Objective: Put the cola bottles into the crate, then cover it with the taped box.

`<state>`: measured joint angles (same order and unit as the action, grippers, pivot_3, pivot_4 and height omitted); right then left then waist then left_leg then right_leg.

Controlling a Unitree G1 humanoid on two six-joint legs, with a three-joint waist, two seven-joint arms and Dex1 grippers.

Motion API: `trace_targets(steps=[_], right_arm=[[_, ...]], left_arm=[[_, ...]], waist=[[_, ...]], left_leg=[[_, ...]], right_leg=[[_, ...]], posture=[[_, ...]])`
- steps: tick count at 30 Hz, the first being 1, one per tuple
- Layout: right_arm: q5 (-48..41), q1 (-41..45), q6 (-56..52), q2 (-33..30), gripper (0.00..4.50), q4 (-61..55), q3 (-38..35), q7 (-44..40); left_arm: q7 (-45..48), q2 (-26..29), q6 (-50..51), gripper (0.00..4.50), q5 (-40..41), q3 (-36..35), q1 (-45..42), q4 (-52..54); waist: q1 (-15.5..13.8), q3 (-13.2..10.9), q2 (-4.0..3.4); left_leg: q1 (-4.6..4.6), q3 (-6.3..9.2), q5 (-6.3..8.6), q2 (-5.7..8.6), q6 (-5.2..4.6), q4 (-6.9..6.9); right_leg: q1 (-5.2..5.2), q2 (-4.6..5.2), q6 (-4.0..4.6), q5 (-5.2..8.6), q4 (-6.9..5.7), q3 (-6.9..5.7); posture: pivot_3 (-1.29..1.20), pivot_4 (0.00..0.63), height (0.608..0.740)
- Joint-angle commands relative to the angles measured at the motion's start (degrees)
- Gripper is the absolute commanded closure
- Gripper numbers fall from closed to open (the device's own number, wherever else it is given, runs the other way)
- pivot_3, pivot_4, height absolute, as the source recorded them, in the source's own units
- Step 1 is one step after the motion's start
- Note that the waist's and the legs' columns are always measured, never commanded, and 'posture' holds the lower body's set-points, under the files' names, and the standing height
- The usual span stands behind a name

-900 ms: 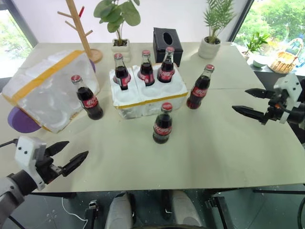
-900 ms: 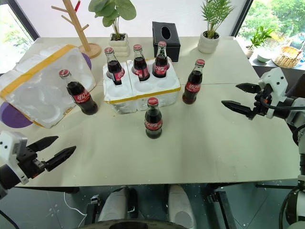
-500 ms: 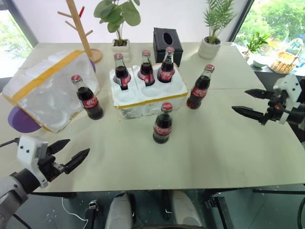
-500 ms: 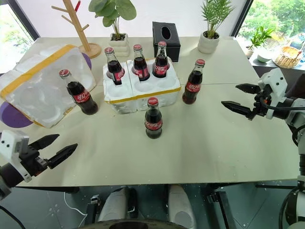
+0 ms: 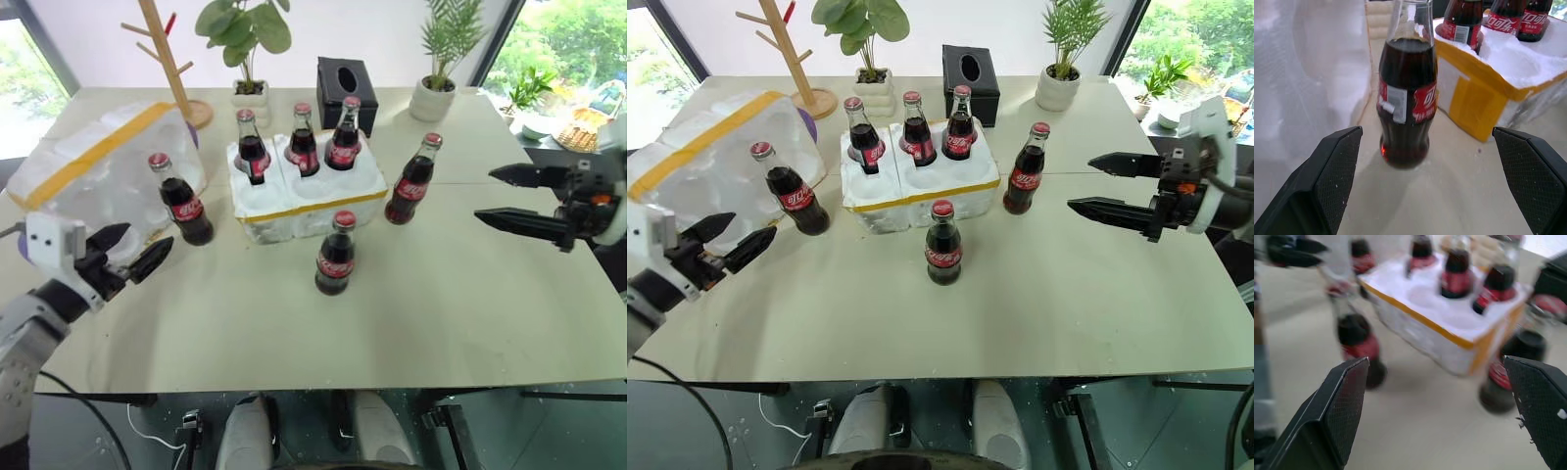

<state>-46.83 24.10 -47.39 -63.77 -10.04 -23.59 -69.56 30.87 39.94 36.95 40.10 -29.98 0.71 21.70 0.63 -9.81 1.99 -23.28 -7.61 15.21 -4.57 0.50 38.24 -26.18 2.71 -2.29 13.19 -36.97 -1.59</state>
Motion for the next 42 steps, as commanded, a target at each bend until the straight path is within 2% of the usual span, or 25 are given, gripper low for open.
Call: trace_targets(steps=[1,8,18,21,23,28,33,37,40,42], right_arm=[[-7.7,1.9,-5.3,-0.8,0.0,-4.5,-3.3,1.2],[-11.9,0.5,-7.7,0.1,0.0,-9.7,-3.6,4.2],[-13.7,1.8,-7.6,1.8,0.0,-10.2,-1.7,8.1],[-13.9,1.8,-7.3,2.2,0.0,-10.6,-1.0,8.7],[-14.0,1.7,-7.1,2.2,0.0,-10.8,-0.8,9.0],[-13.4,0.9,-6.3,2.4,0.0,-10.6,-0.7,9.0],[-12.5,-0.9,-5.3,2.5,0.0,-10.7,-1.1,9.2],[-11.7,-1.8,-4.5,2.8,0.0,-10.4,-1.2,9.8],[-11.2,-1.9,-3.8,3.2,0.0,-10.1,-1.0,10.6],[-11.0,-2.0,-3.5,3.7,0.0,-10.2,-0.9,11.3]], left_arm=[[0.0,0.8,-2.9,0.04,-3.9,4.0,-5.7,-4.3],[2.4,-0.3,-8.0,0.04,-10.0,11.4,-14.6,-13.8],[2.9,-3.4,-14.6,0.04,-17.3,16.9,-24.6,-27.9],[4.1,-3.2,-15.2,0.85,-17.4,16.8,-24.7,-27.9],[5.1,-2.3,-13.9,1.82,-16.7,16.3,-23.9,-26.2],[11.3,2.9,-8.6,1.81,-11.4,13.7,-19.5,-16.9],[16.3,9.2,3.4,1.81,0.9,8.0,-20.2,-8.4],[19.6,12.6,9.4,1.81,7.5,8.4,-28.9,-9.7],[19.9,10.6,8.1,1.81,5.6,13.0,-39.1,-15.1],[20.3,7.8,4.9,1.81,1.5,17.4,-45.5,-20.6]], waist=[[0.0,0.0,0.0],[0.0,0.0,0.01],[0.0,0.0,0.02],[0.1,0.0,0.02],[0.1,0.0,0.02],[0.2,0.0,0.03],[-0.1,-0.1,0.16],[-0.3,-0.1,0.17],[-0.6,-0.1,0.17],[-1.0,-0.1,0.16]], left_leg=[[0.01,0.0,0.0,0.0,0.0,0.0],[-0.04,-0.01,0.0,0.0,0.0,0.0],[-0.04,-0.01,-0.01,0.02,-0.01,0.02],[-0.04,-0.02,-0.01,0.02,-0.01,0.02],[-0.03,-0.01,-0.01,0.0,-0.01,0.02],[-0.06,-0.01,-0.01,-0.02,0.0,0.01],[-0.13,0.01,-0.02,-0.03,0.01,0.02],[-0.13,0.04,-0.05,0.02,0.06,0.05],[-0.11,0.05,-0.06,0.06,0.08,0.06],[-0.08,0.05,-0.07,0.09,0.09,0.08]], right_leg=[[0.02,0.01,-0.01,-0.01,-0.01,0.01],[-0.05,-0.02,-0.18,-0.11,-0.02,-0.02],[-0.01,-0.02,-0.22,-0.14,-0.04,-0.04],[-0.02,-0.01,-0.23,-0.14,-0.04,-0.04],[-0.01,-0.02,-0.23,-0.14,-0.06,-0.05],[-0.09,-0.01,-0.23,-0.14,-0.08,-0.05],[-0.12,0.0,-0.23,-0.13,-0.08,-0.09],[-0.08,0.02,-0.23,-0.13,-0.09,-0.12],[-0.03,0.02,-0.23,-0.13,-0.06,-0.12],[0.04,-0.01,-0.25,-0.14,-0.07,-0.12]], posture=[[0.0,0.15,0.74],[0.0,0.15,0.74],[0.0,0.15,0.74],[0.0,0.15,0.74],[0.0,0.15,0.74],[0.0,0.15,0.74],[0.0,0.15,0.74],[0.0,0.15,0.74],[0.0,0.15,0.74],[0.0,0.15,0.74]])
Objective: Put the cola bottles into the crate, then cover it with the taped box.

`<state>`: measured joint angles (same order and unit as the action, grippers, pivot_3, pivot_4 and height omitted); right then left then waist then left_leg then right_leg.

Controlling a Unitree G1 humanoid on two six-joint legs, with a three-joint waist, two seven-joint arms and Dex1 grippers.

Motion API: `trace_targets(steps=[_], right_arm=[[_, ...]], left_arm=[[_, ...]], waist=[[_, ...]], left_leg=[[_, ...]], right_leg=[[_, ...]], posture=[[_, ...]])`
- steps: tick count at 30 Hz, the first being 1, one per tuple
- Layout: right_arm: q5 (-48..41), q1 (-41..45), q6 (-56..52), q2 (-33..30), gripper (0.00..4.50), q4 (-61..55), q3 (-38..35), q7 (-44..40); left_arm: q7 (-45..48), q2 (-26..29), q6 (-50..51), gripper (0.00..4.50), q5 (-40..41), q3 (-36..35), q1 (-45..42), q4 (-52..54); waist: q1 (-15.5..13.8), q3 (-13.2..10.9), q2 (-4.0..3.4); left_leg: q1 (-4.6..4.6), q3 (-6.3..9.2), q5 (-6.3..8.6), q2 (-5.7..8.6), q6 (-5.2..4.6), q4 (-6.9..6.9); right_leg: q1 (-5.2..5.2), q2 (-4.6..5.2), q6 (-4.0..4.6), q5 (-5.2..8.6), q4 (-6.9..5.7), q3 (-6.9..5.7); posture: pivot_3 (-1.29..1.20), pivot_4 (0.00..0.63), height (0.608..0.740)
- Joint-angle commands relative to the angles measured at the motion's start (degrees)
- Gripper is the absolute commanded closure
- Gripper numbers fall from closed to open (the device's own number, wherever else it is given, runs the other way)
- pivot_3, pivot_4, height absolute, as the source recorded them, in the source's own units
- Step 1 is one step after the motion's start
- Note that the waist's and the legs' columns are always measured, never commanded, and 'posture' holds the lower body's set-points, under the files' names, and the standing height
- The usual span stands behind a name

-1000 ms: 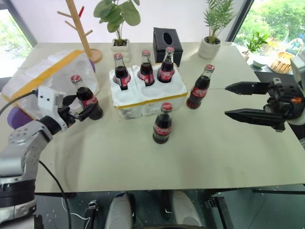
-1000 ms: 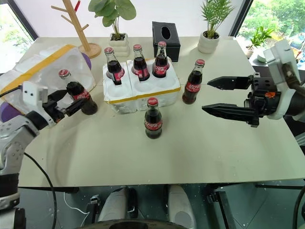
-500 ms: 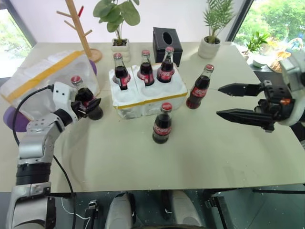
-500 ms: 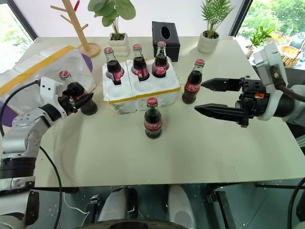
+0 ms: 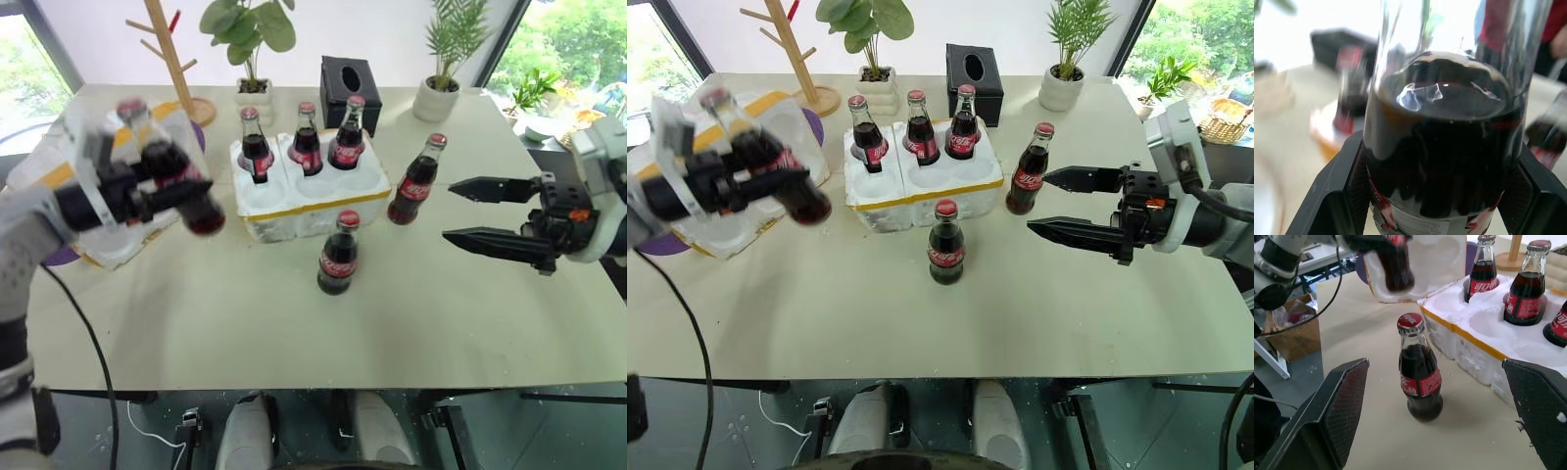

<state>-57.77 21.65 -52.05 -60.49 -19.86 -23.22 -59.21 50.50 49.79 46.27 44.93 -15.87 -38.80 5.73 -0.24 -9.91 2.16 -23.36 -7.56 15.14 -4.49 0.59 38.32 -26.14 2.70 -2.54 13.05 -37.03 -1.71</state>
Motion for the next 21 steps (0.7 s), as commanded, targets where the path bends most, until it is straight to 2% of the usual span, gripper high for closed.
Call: trace_targets(steps=[1,7,15,19,21], right_arm=[[0.0,0.4,1.3,0.7,0.0,-0.6,-1.2,1.4],[-1.0,-1.0,0.7,2.8,0.0,-3.3,-1.4,5.1],[-2.1,-3.9,0.1,4.5,0.0,-5.7,-1.6,8.9],[-1.8,-4.3,0.3,4.9,0.0,-6.0,-0.7,9.9],[0.0,-5.0,1.4,4.8,0.0,-6.5,0.6,9.3]], left_arm=[[1.3,-3.4,-6.5,1.81,-5.7,5.6,-8.3,-7.2],[5.8,-10.9,-18.6,1.81,-17.0,15.3,-14.4,-21.5],[6.2,-18.3,-26.1,1.81,-22.7,17.3,-13.3,-29.9],[5.4,-20.0,-28.7,1.81,-25.7,17.8,-12.2,-31.6],[5.4,-20.4,-28.7,0.78,-26.7,18.0,-11.4,-31.5]], waist=[[-0.3,0.0,-0.01],[-0.3,0.0,-0.02],[-0.3,0.0,0.02],[-0.4,0.0,0.02],[-0.4,0.0,0.01]], left_leg=[[0.02,0.0,0.0,0.0,0.0,0.0],[0.01,0.0,-0.03,-0.01,0.03,0.0],[-0.12,0.02,-0.03,-0.02,0.04,0.0],[-0.12,0.03,-0.04,-0.02,0.04,0.04],[-0.12,0.03,-0.04,-0.02,0.04,0.05]], right_leg=[[0.02,-0.01,0.0,0.0,-0.01,0.0],[-0.04,-0.07,-0.01,-0.01,-0.05,0.0],[-0.19,-0.07,-0.01,-0.01,-0.06,0.0],[-0.16,-0.06,-0.04,-0.03,-0.06,0.0],[-0.15,-0.05,-0.05,-0.04,-0.06,0.0]], posture=[[0.0,0.15,0.74],[0.0,0.15,0.74],[0.0,0.15,0.74],[0.0,0.15,0.74],[0.0,0.15,0.74]])
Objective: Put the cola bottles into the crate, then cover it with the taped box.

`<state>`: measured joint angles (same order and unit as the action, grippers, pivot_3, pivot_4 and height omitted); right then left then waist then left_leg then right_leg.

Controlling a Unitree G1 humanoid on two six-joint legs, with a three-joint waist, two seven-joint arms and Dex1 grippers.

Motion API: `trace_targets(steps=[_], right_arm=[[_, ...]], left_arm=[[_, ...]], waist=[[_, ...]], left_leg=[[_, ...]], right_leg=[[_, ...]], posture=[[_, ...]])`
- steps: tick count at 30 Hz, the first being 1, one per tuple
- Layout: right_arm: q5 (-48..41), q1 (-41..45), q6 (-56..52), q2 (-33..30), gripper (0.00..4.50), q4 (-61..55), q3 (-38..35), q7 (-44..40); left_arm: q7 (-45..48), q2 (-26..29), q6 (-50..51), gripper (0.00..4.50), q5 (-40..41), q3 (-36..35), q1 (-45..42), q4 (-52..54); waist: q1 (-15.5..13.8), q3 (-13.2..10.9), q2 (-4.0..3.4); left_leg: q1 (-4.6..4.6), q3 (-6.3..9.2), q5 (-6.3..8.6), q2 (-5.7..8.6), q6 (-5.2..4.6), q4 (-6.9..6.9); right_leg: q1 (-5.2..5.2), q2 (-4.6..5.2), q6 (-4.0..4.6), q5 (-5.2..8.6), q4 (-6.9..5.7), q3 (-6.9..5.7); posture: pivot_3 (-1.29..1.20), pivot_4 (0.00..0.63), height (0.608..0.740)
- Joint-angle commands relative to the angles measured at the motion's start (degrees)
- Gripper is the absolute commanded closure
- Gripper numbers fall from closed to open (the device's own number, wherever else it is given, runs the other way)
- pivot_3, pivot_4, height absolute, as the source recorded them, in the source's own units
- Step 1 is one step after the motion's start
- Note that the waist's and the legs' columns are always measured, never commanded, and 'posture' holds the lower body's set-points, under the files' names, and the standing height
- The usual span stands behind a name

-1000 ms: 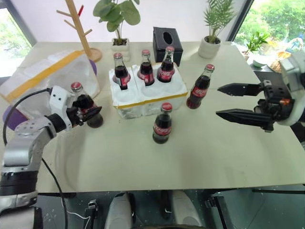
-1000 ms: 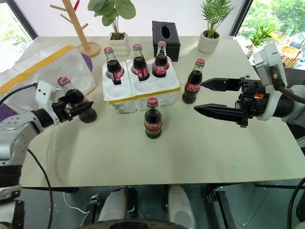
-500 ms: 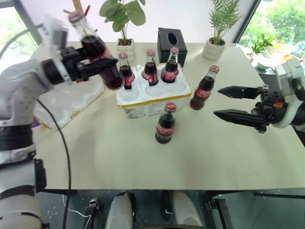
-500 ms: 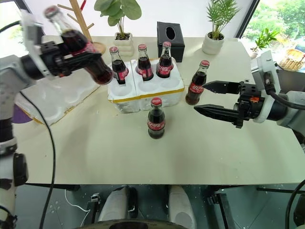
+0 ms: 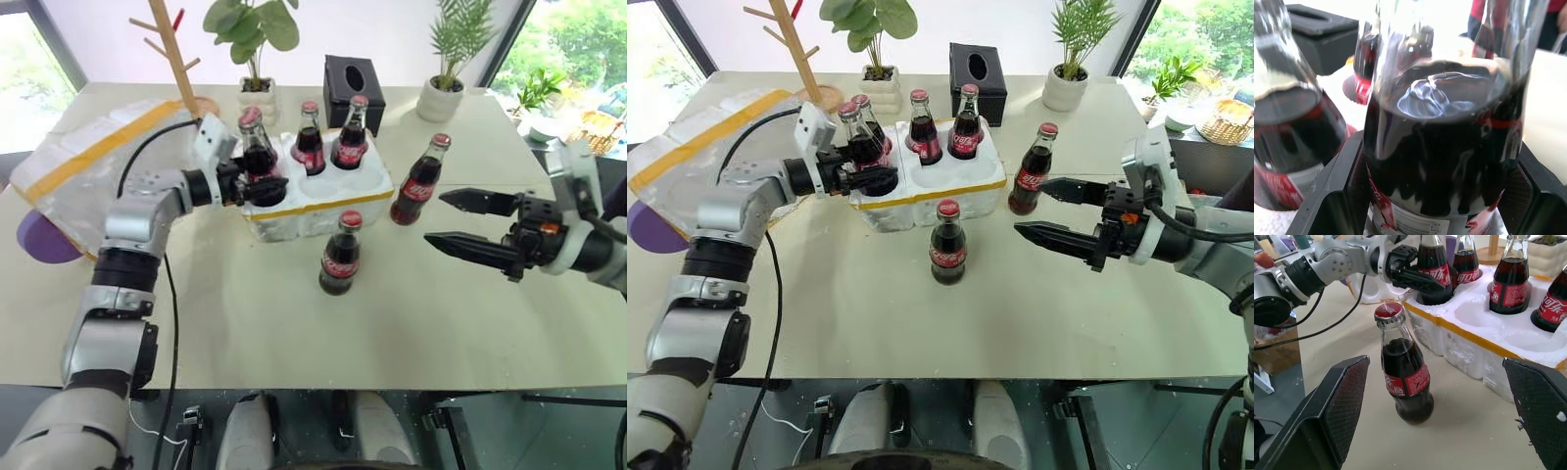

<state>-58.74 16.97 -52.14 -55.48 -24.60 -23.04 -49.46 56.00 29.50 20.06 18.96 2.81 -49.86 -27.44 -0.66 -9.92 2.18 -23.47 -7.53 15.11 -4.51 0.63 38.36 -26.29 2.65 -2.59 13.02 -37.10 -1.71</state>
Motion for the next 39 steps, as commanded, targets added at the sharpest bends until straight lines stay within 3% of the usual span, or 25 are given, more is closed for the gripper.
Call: trace_targets(steps=[1,2,9,16,20,26,39], right_arm=[[1.7,-0.5,2.0,-0.3,0.0,-1.8,1.0,-0.7],[3.1,-0.8,2.9,-0.4,0.0,-1.9,1.9,-0.9],[12.4,-2.4,10.3,1.0,0.0,-2.6,9.6,-2.7],[15.6,-0.8,12.7,6.4,0.0,0.3,16.8,-3.9],[16.6,1.3,13.1,9.2,0.0,1.6,19.8,-4.4],[20.9,5.8,13.5,15.0,0.0,5.1,26.0,-2.9],[28.2,9.5,14.5,26.1,0.0,13.0,32.5,1.0]], left_arm=[[0.1,-0.3,-2.4,0.45,-1.0,-0.7,-0.1,1.8],[0.5,-0.2,-2.1,0.05,-1.0,-0.8,0.1,2.3],[4.4,5.0,4.2,0.05,3.2,-4.3,1.6,12.0],[16.7,23.4,21.4,0.05,16.3,-12.0,8.9,28.3],[17.2,28.5,26.3,0.05,21.0,-17.1,15.3,33.9],[14.6,29.1,27.3,0.05,24.1,-19.4,26.4,46.7],[5.9,27.2,29.3,0.05,30.5,-20.8,32.0,55.3]], waist=[[0.0,0.0,0.0],[0.0,0.0,-0.01],[0.4,0.0,-0.02],[1.8,0.1,-0.11],[1.4,0.1,-0.1],[1.2,0.0,-0.08],[1.6,0.1,-0.09]], left_leg=[[0.0,0.0,0.0,0.0,0.0,0.0],[0.0,0.02,0.0,0.0,0.0,0.0],[0.04,0.03,0.0,-0.01,0.0,0.0],[0.11,0.0,0.0,-0.06,0.01,-0.04],[0.13,0.01,-0.02,-0.05,0.04,-0.06],[0.1,-0.01,-0.03,-0.02,0.06,-0.04],[0.14,0.0,-0.04,-0.03,0.08,-0.06]], right_leg=[[0.0,0.0,0.0,0.0,0.0,0.0],[0.01,-0.01,0.0,0.0,0.0,0.0],[0.01,-0.03,0.0,0.0,-0.03,0.0],[0.02,-0.04,0.0,0.01,-0.07,0.03],[0.03,-0.03,0.01,0.03,-0.11,0.0],[0.06,0.05,0.02,0.03,-0.07,0.0],[0.04,-0.02,0.03,0.02,-0.1,0.02]], posture=[[0.0,0.15,0.74],[0.0,0.15,0.74],[0.0,0.15,0.74],[0.0,0.15,0.74],[0.0,0.15,0.74],[0.0,0.15,0.74],[0.0,0.15,0.74]])
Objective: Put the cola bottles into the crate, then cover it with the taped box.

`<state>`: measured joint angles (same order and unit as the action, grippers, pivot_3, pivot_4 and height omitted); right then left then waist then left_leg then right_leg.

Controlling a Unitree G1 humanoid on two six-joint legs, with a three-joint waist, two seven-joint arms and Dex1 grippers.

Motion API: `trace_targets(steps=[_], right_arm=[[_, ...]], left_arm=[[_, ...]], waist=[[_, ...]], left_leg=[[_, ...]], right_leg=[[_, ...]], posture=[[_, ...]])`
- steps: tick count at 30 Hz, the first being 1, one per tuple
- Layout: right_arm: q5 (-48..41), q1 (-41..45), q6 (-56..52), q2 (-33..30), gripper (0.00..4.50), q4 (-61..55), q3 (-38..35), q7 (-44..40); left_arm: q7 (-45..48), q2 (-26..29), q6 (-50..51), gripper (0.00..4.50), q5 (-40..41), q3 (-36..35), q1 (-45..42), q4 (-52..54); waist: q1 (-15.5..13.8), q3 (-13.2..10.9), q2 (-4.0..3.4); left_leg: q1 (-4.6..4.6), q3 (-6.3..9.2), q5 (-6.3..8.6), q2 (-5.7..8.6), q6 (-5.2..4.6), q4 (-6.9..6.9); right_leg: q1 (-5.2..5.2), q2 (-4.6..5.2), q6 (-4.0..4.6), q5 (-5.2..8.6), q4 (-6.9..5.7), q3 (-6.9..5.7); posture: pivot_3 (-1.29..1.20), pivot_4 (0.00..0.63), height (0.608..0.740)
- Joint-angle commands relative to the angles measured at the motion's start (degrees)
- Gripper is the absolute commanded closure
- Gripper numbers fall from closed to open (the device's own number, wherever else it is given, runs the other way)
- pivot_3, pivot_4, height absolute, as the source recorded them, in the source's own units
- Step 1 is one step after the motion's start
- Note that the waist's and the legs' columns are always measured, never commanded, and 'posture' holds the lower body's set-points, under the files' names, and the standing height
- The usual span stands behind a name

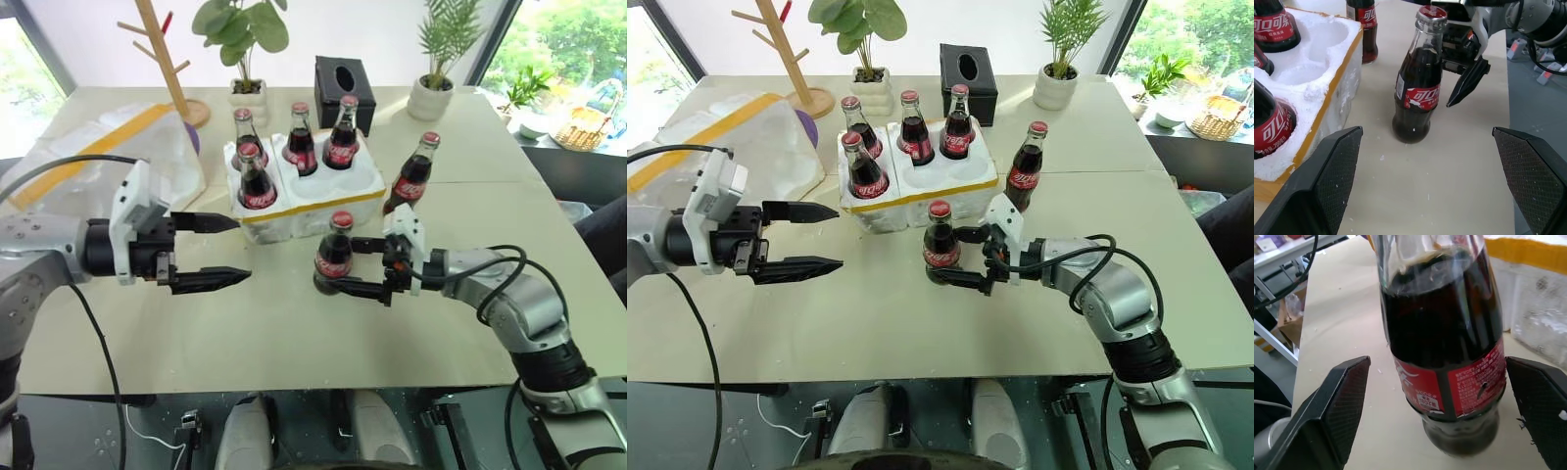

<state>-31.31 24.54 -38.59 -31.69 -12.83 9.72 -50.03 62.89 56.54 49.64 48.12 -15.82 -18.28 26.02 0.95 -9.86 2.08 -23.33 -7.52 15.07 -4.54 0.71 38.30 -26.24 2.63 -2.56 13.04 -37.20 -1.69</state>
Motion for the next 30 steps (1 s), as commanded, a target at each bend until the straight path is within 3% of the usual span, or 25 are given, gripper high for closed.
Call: trace_targets(steps=[1,5,9,12,19,25,30], right_arm=[[0.1,2.4,0.4,3.4,0.0,2.0,-0.9,1.9],[-4.3,3.8,-1.8,2.7,1.69,0.8,-5.5,-0.4],[-12.9,10.9,-7.7,1.2,1.74,-1.3,-11.9,-1.6],[-14.3,19.9,-9.1,2.8,1.74,2.8,-13.8,0.8],[0.4,37.4,3.0,12.3,1.74,26.2,-8.6,7.9],[12.0,39.3,13.5,15.4,1.74,38.9,-2.0,7.1],[14.9,38.7,16.4,16.3,1.74,44.1,-2.4,6.8]], left_arm=[[-1.3,0.2,-0.3,0.05,1.6,-2.3,0.8,2.1],[-2.9,0.5,-0.4,0.0,2.2,-3.3,2.0,2.8],[-5.7,-0.1,-0.7,0.0,2.6,-5.9,2.6,2.4],[-9.8,-1.8,-0.7,0.0,3.1,-8.0,1.8,1.9],[-17.2,-5.3,-1.2,0.0,3.9,-9.9,2.1,3.3],[-19.0,-5.0,-1.6,0.0,4.2,-10.7,2.3,3.9],[-19.3,-4.2,-1.7,0.0,4.3,-12.5,4.3,4.1]], waist=[[0.0,0.0,0.0],[-0.4,0.0,0.0],[-0.3,0.0,-0.02],[0.4,-0.1,-0.18],[0.1,-0.1,-0.19],[-0.1,-0.1,-0.2],[0.3,-0.1,-0.13]], left_leg=[[-0.01,0.0,-0.01,0.0,0.02,0.0],[-0.04,-0.01,-0.02,0.01,0.03,0.0],[-0.07,-0.03,-0.02,0.02,0.03,0.0],[-0.04,-0.03,-0.02,-0.01,0.04,-0.01],[0.0,0.04,-0.04,-0.09,0.07,-0.11],[-0.23,-0.02,-0.04,0.07,0.08,-0.08],[-0.01,0.0,-0.07,0.02,0.12,-0.09]], right_leg=[[-0.02,0.0,0.0,0.0,-0.01,0.0],[-0.03,0.03,0.0,0.0,0.0,-0.01],[-0.06,0.06,0.0,0.0,0.02,0.0],[-0.1,0.0,0.02,-0.02,-0.02,0.05],[-0.12,-0.14,0.11,-0.01,-0.07,0.03],[-0.22,0.1,0.05,-0.05,0.04,0.02],[-0.08,0.03,0.04,-0.05,-0.05,0.02]], posture=[[0.0,0.15,0.74],[0.0,0.15,0.74],[0.0,0.15,0.74],[0.0,0.15,0.74],[0.0,0.15,0.74],[0.0,0.15,0.74],[0.0,0.15,0.74]])
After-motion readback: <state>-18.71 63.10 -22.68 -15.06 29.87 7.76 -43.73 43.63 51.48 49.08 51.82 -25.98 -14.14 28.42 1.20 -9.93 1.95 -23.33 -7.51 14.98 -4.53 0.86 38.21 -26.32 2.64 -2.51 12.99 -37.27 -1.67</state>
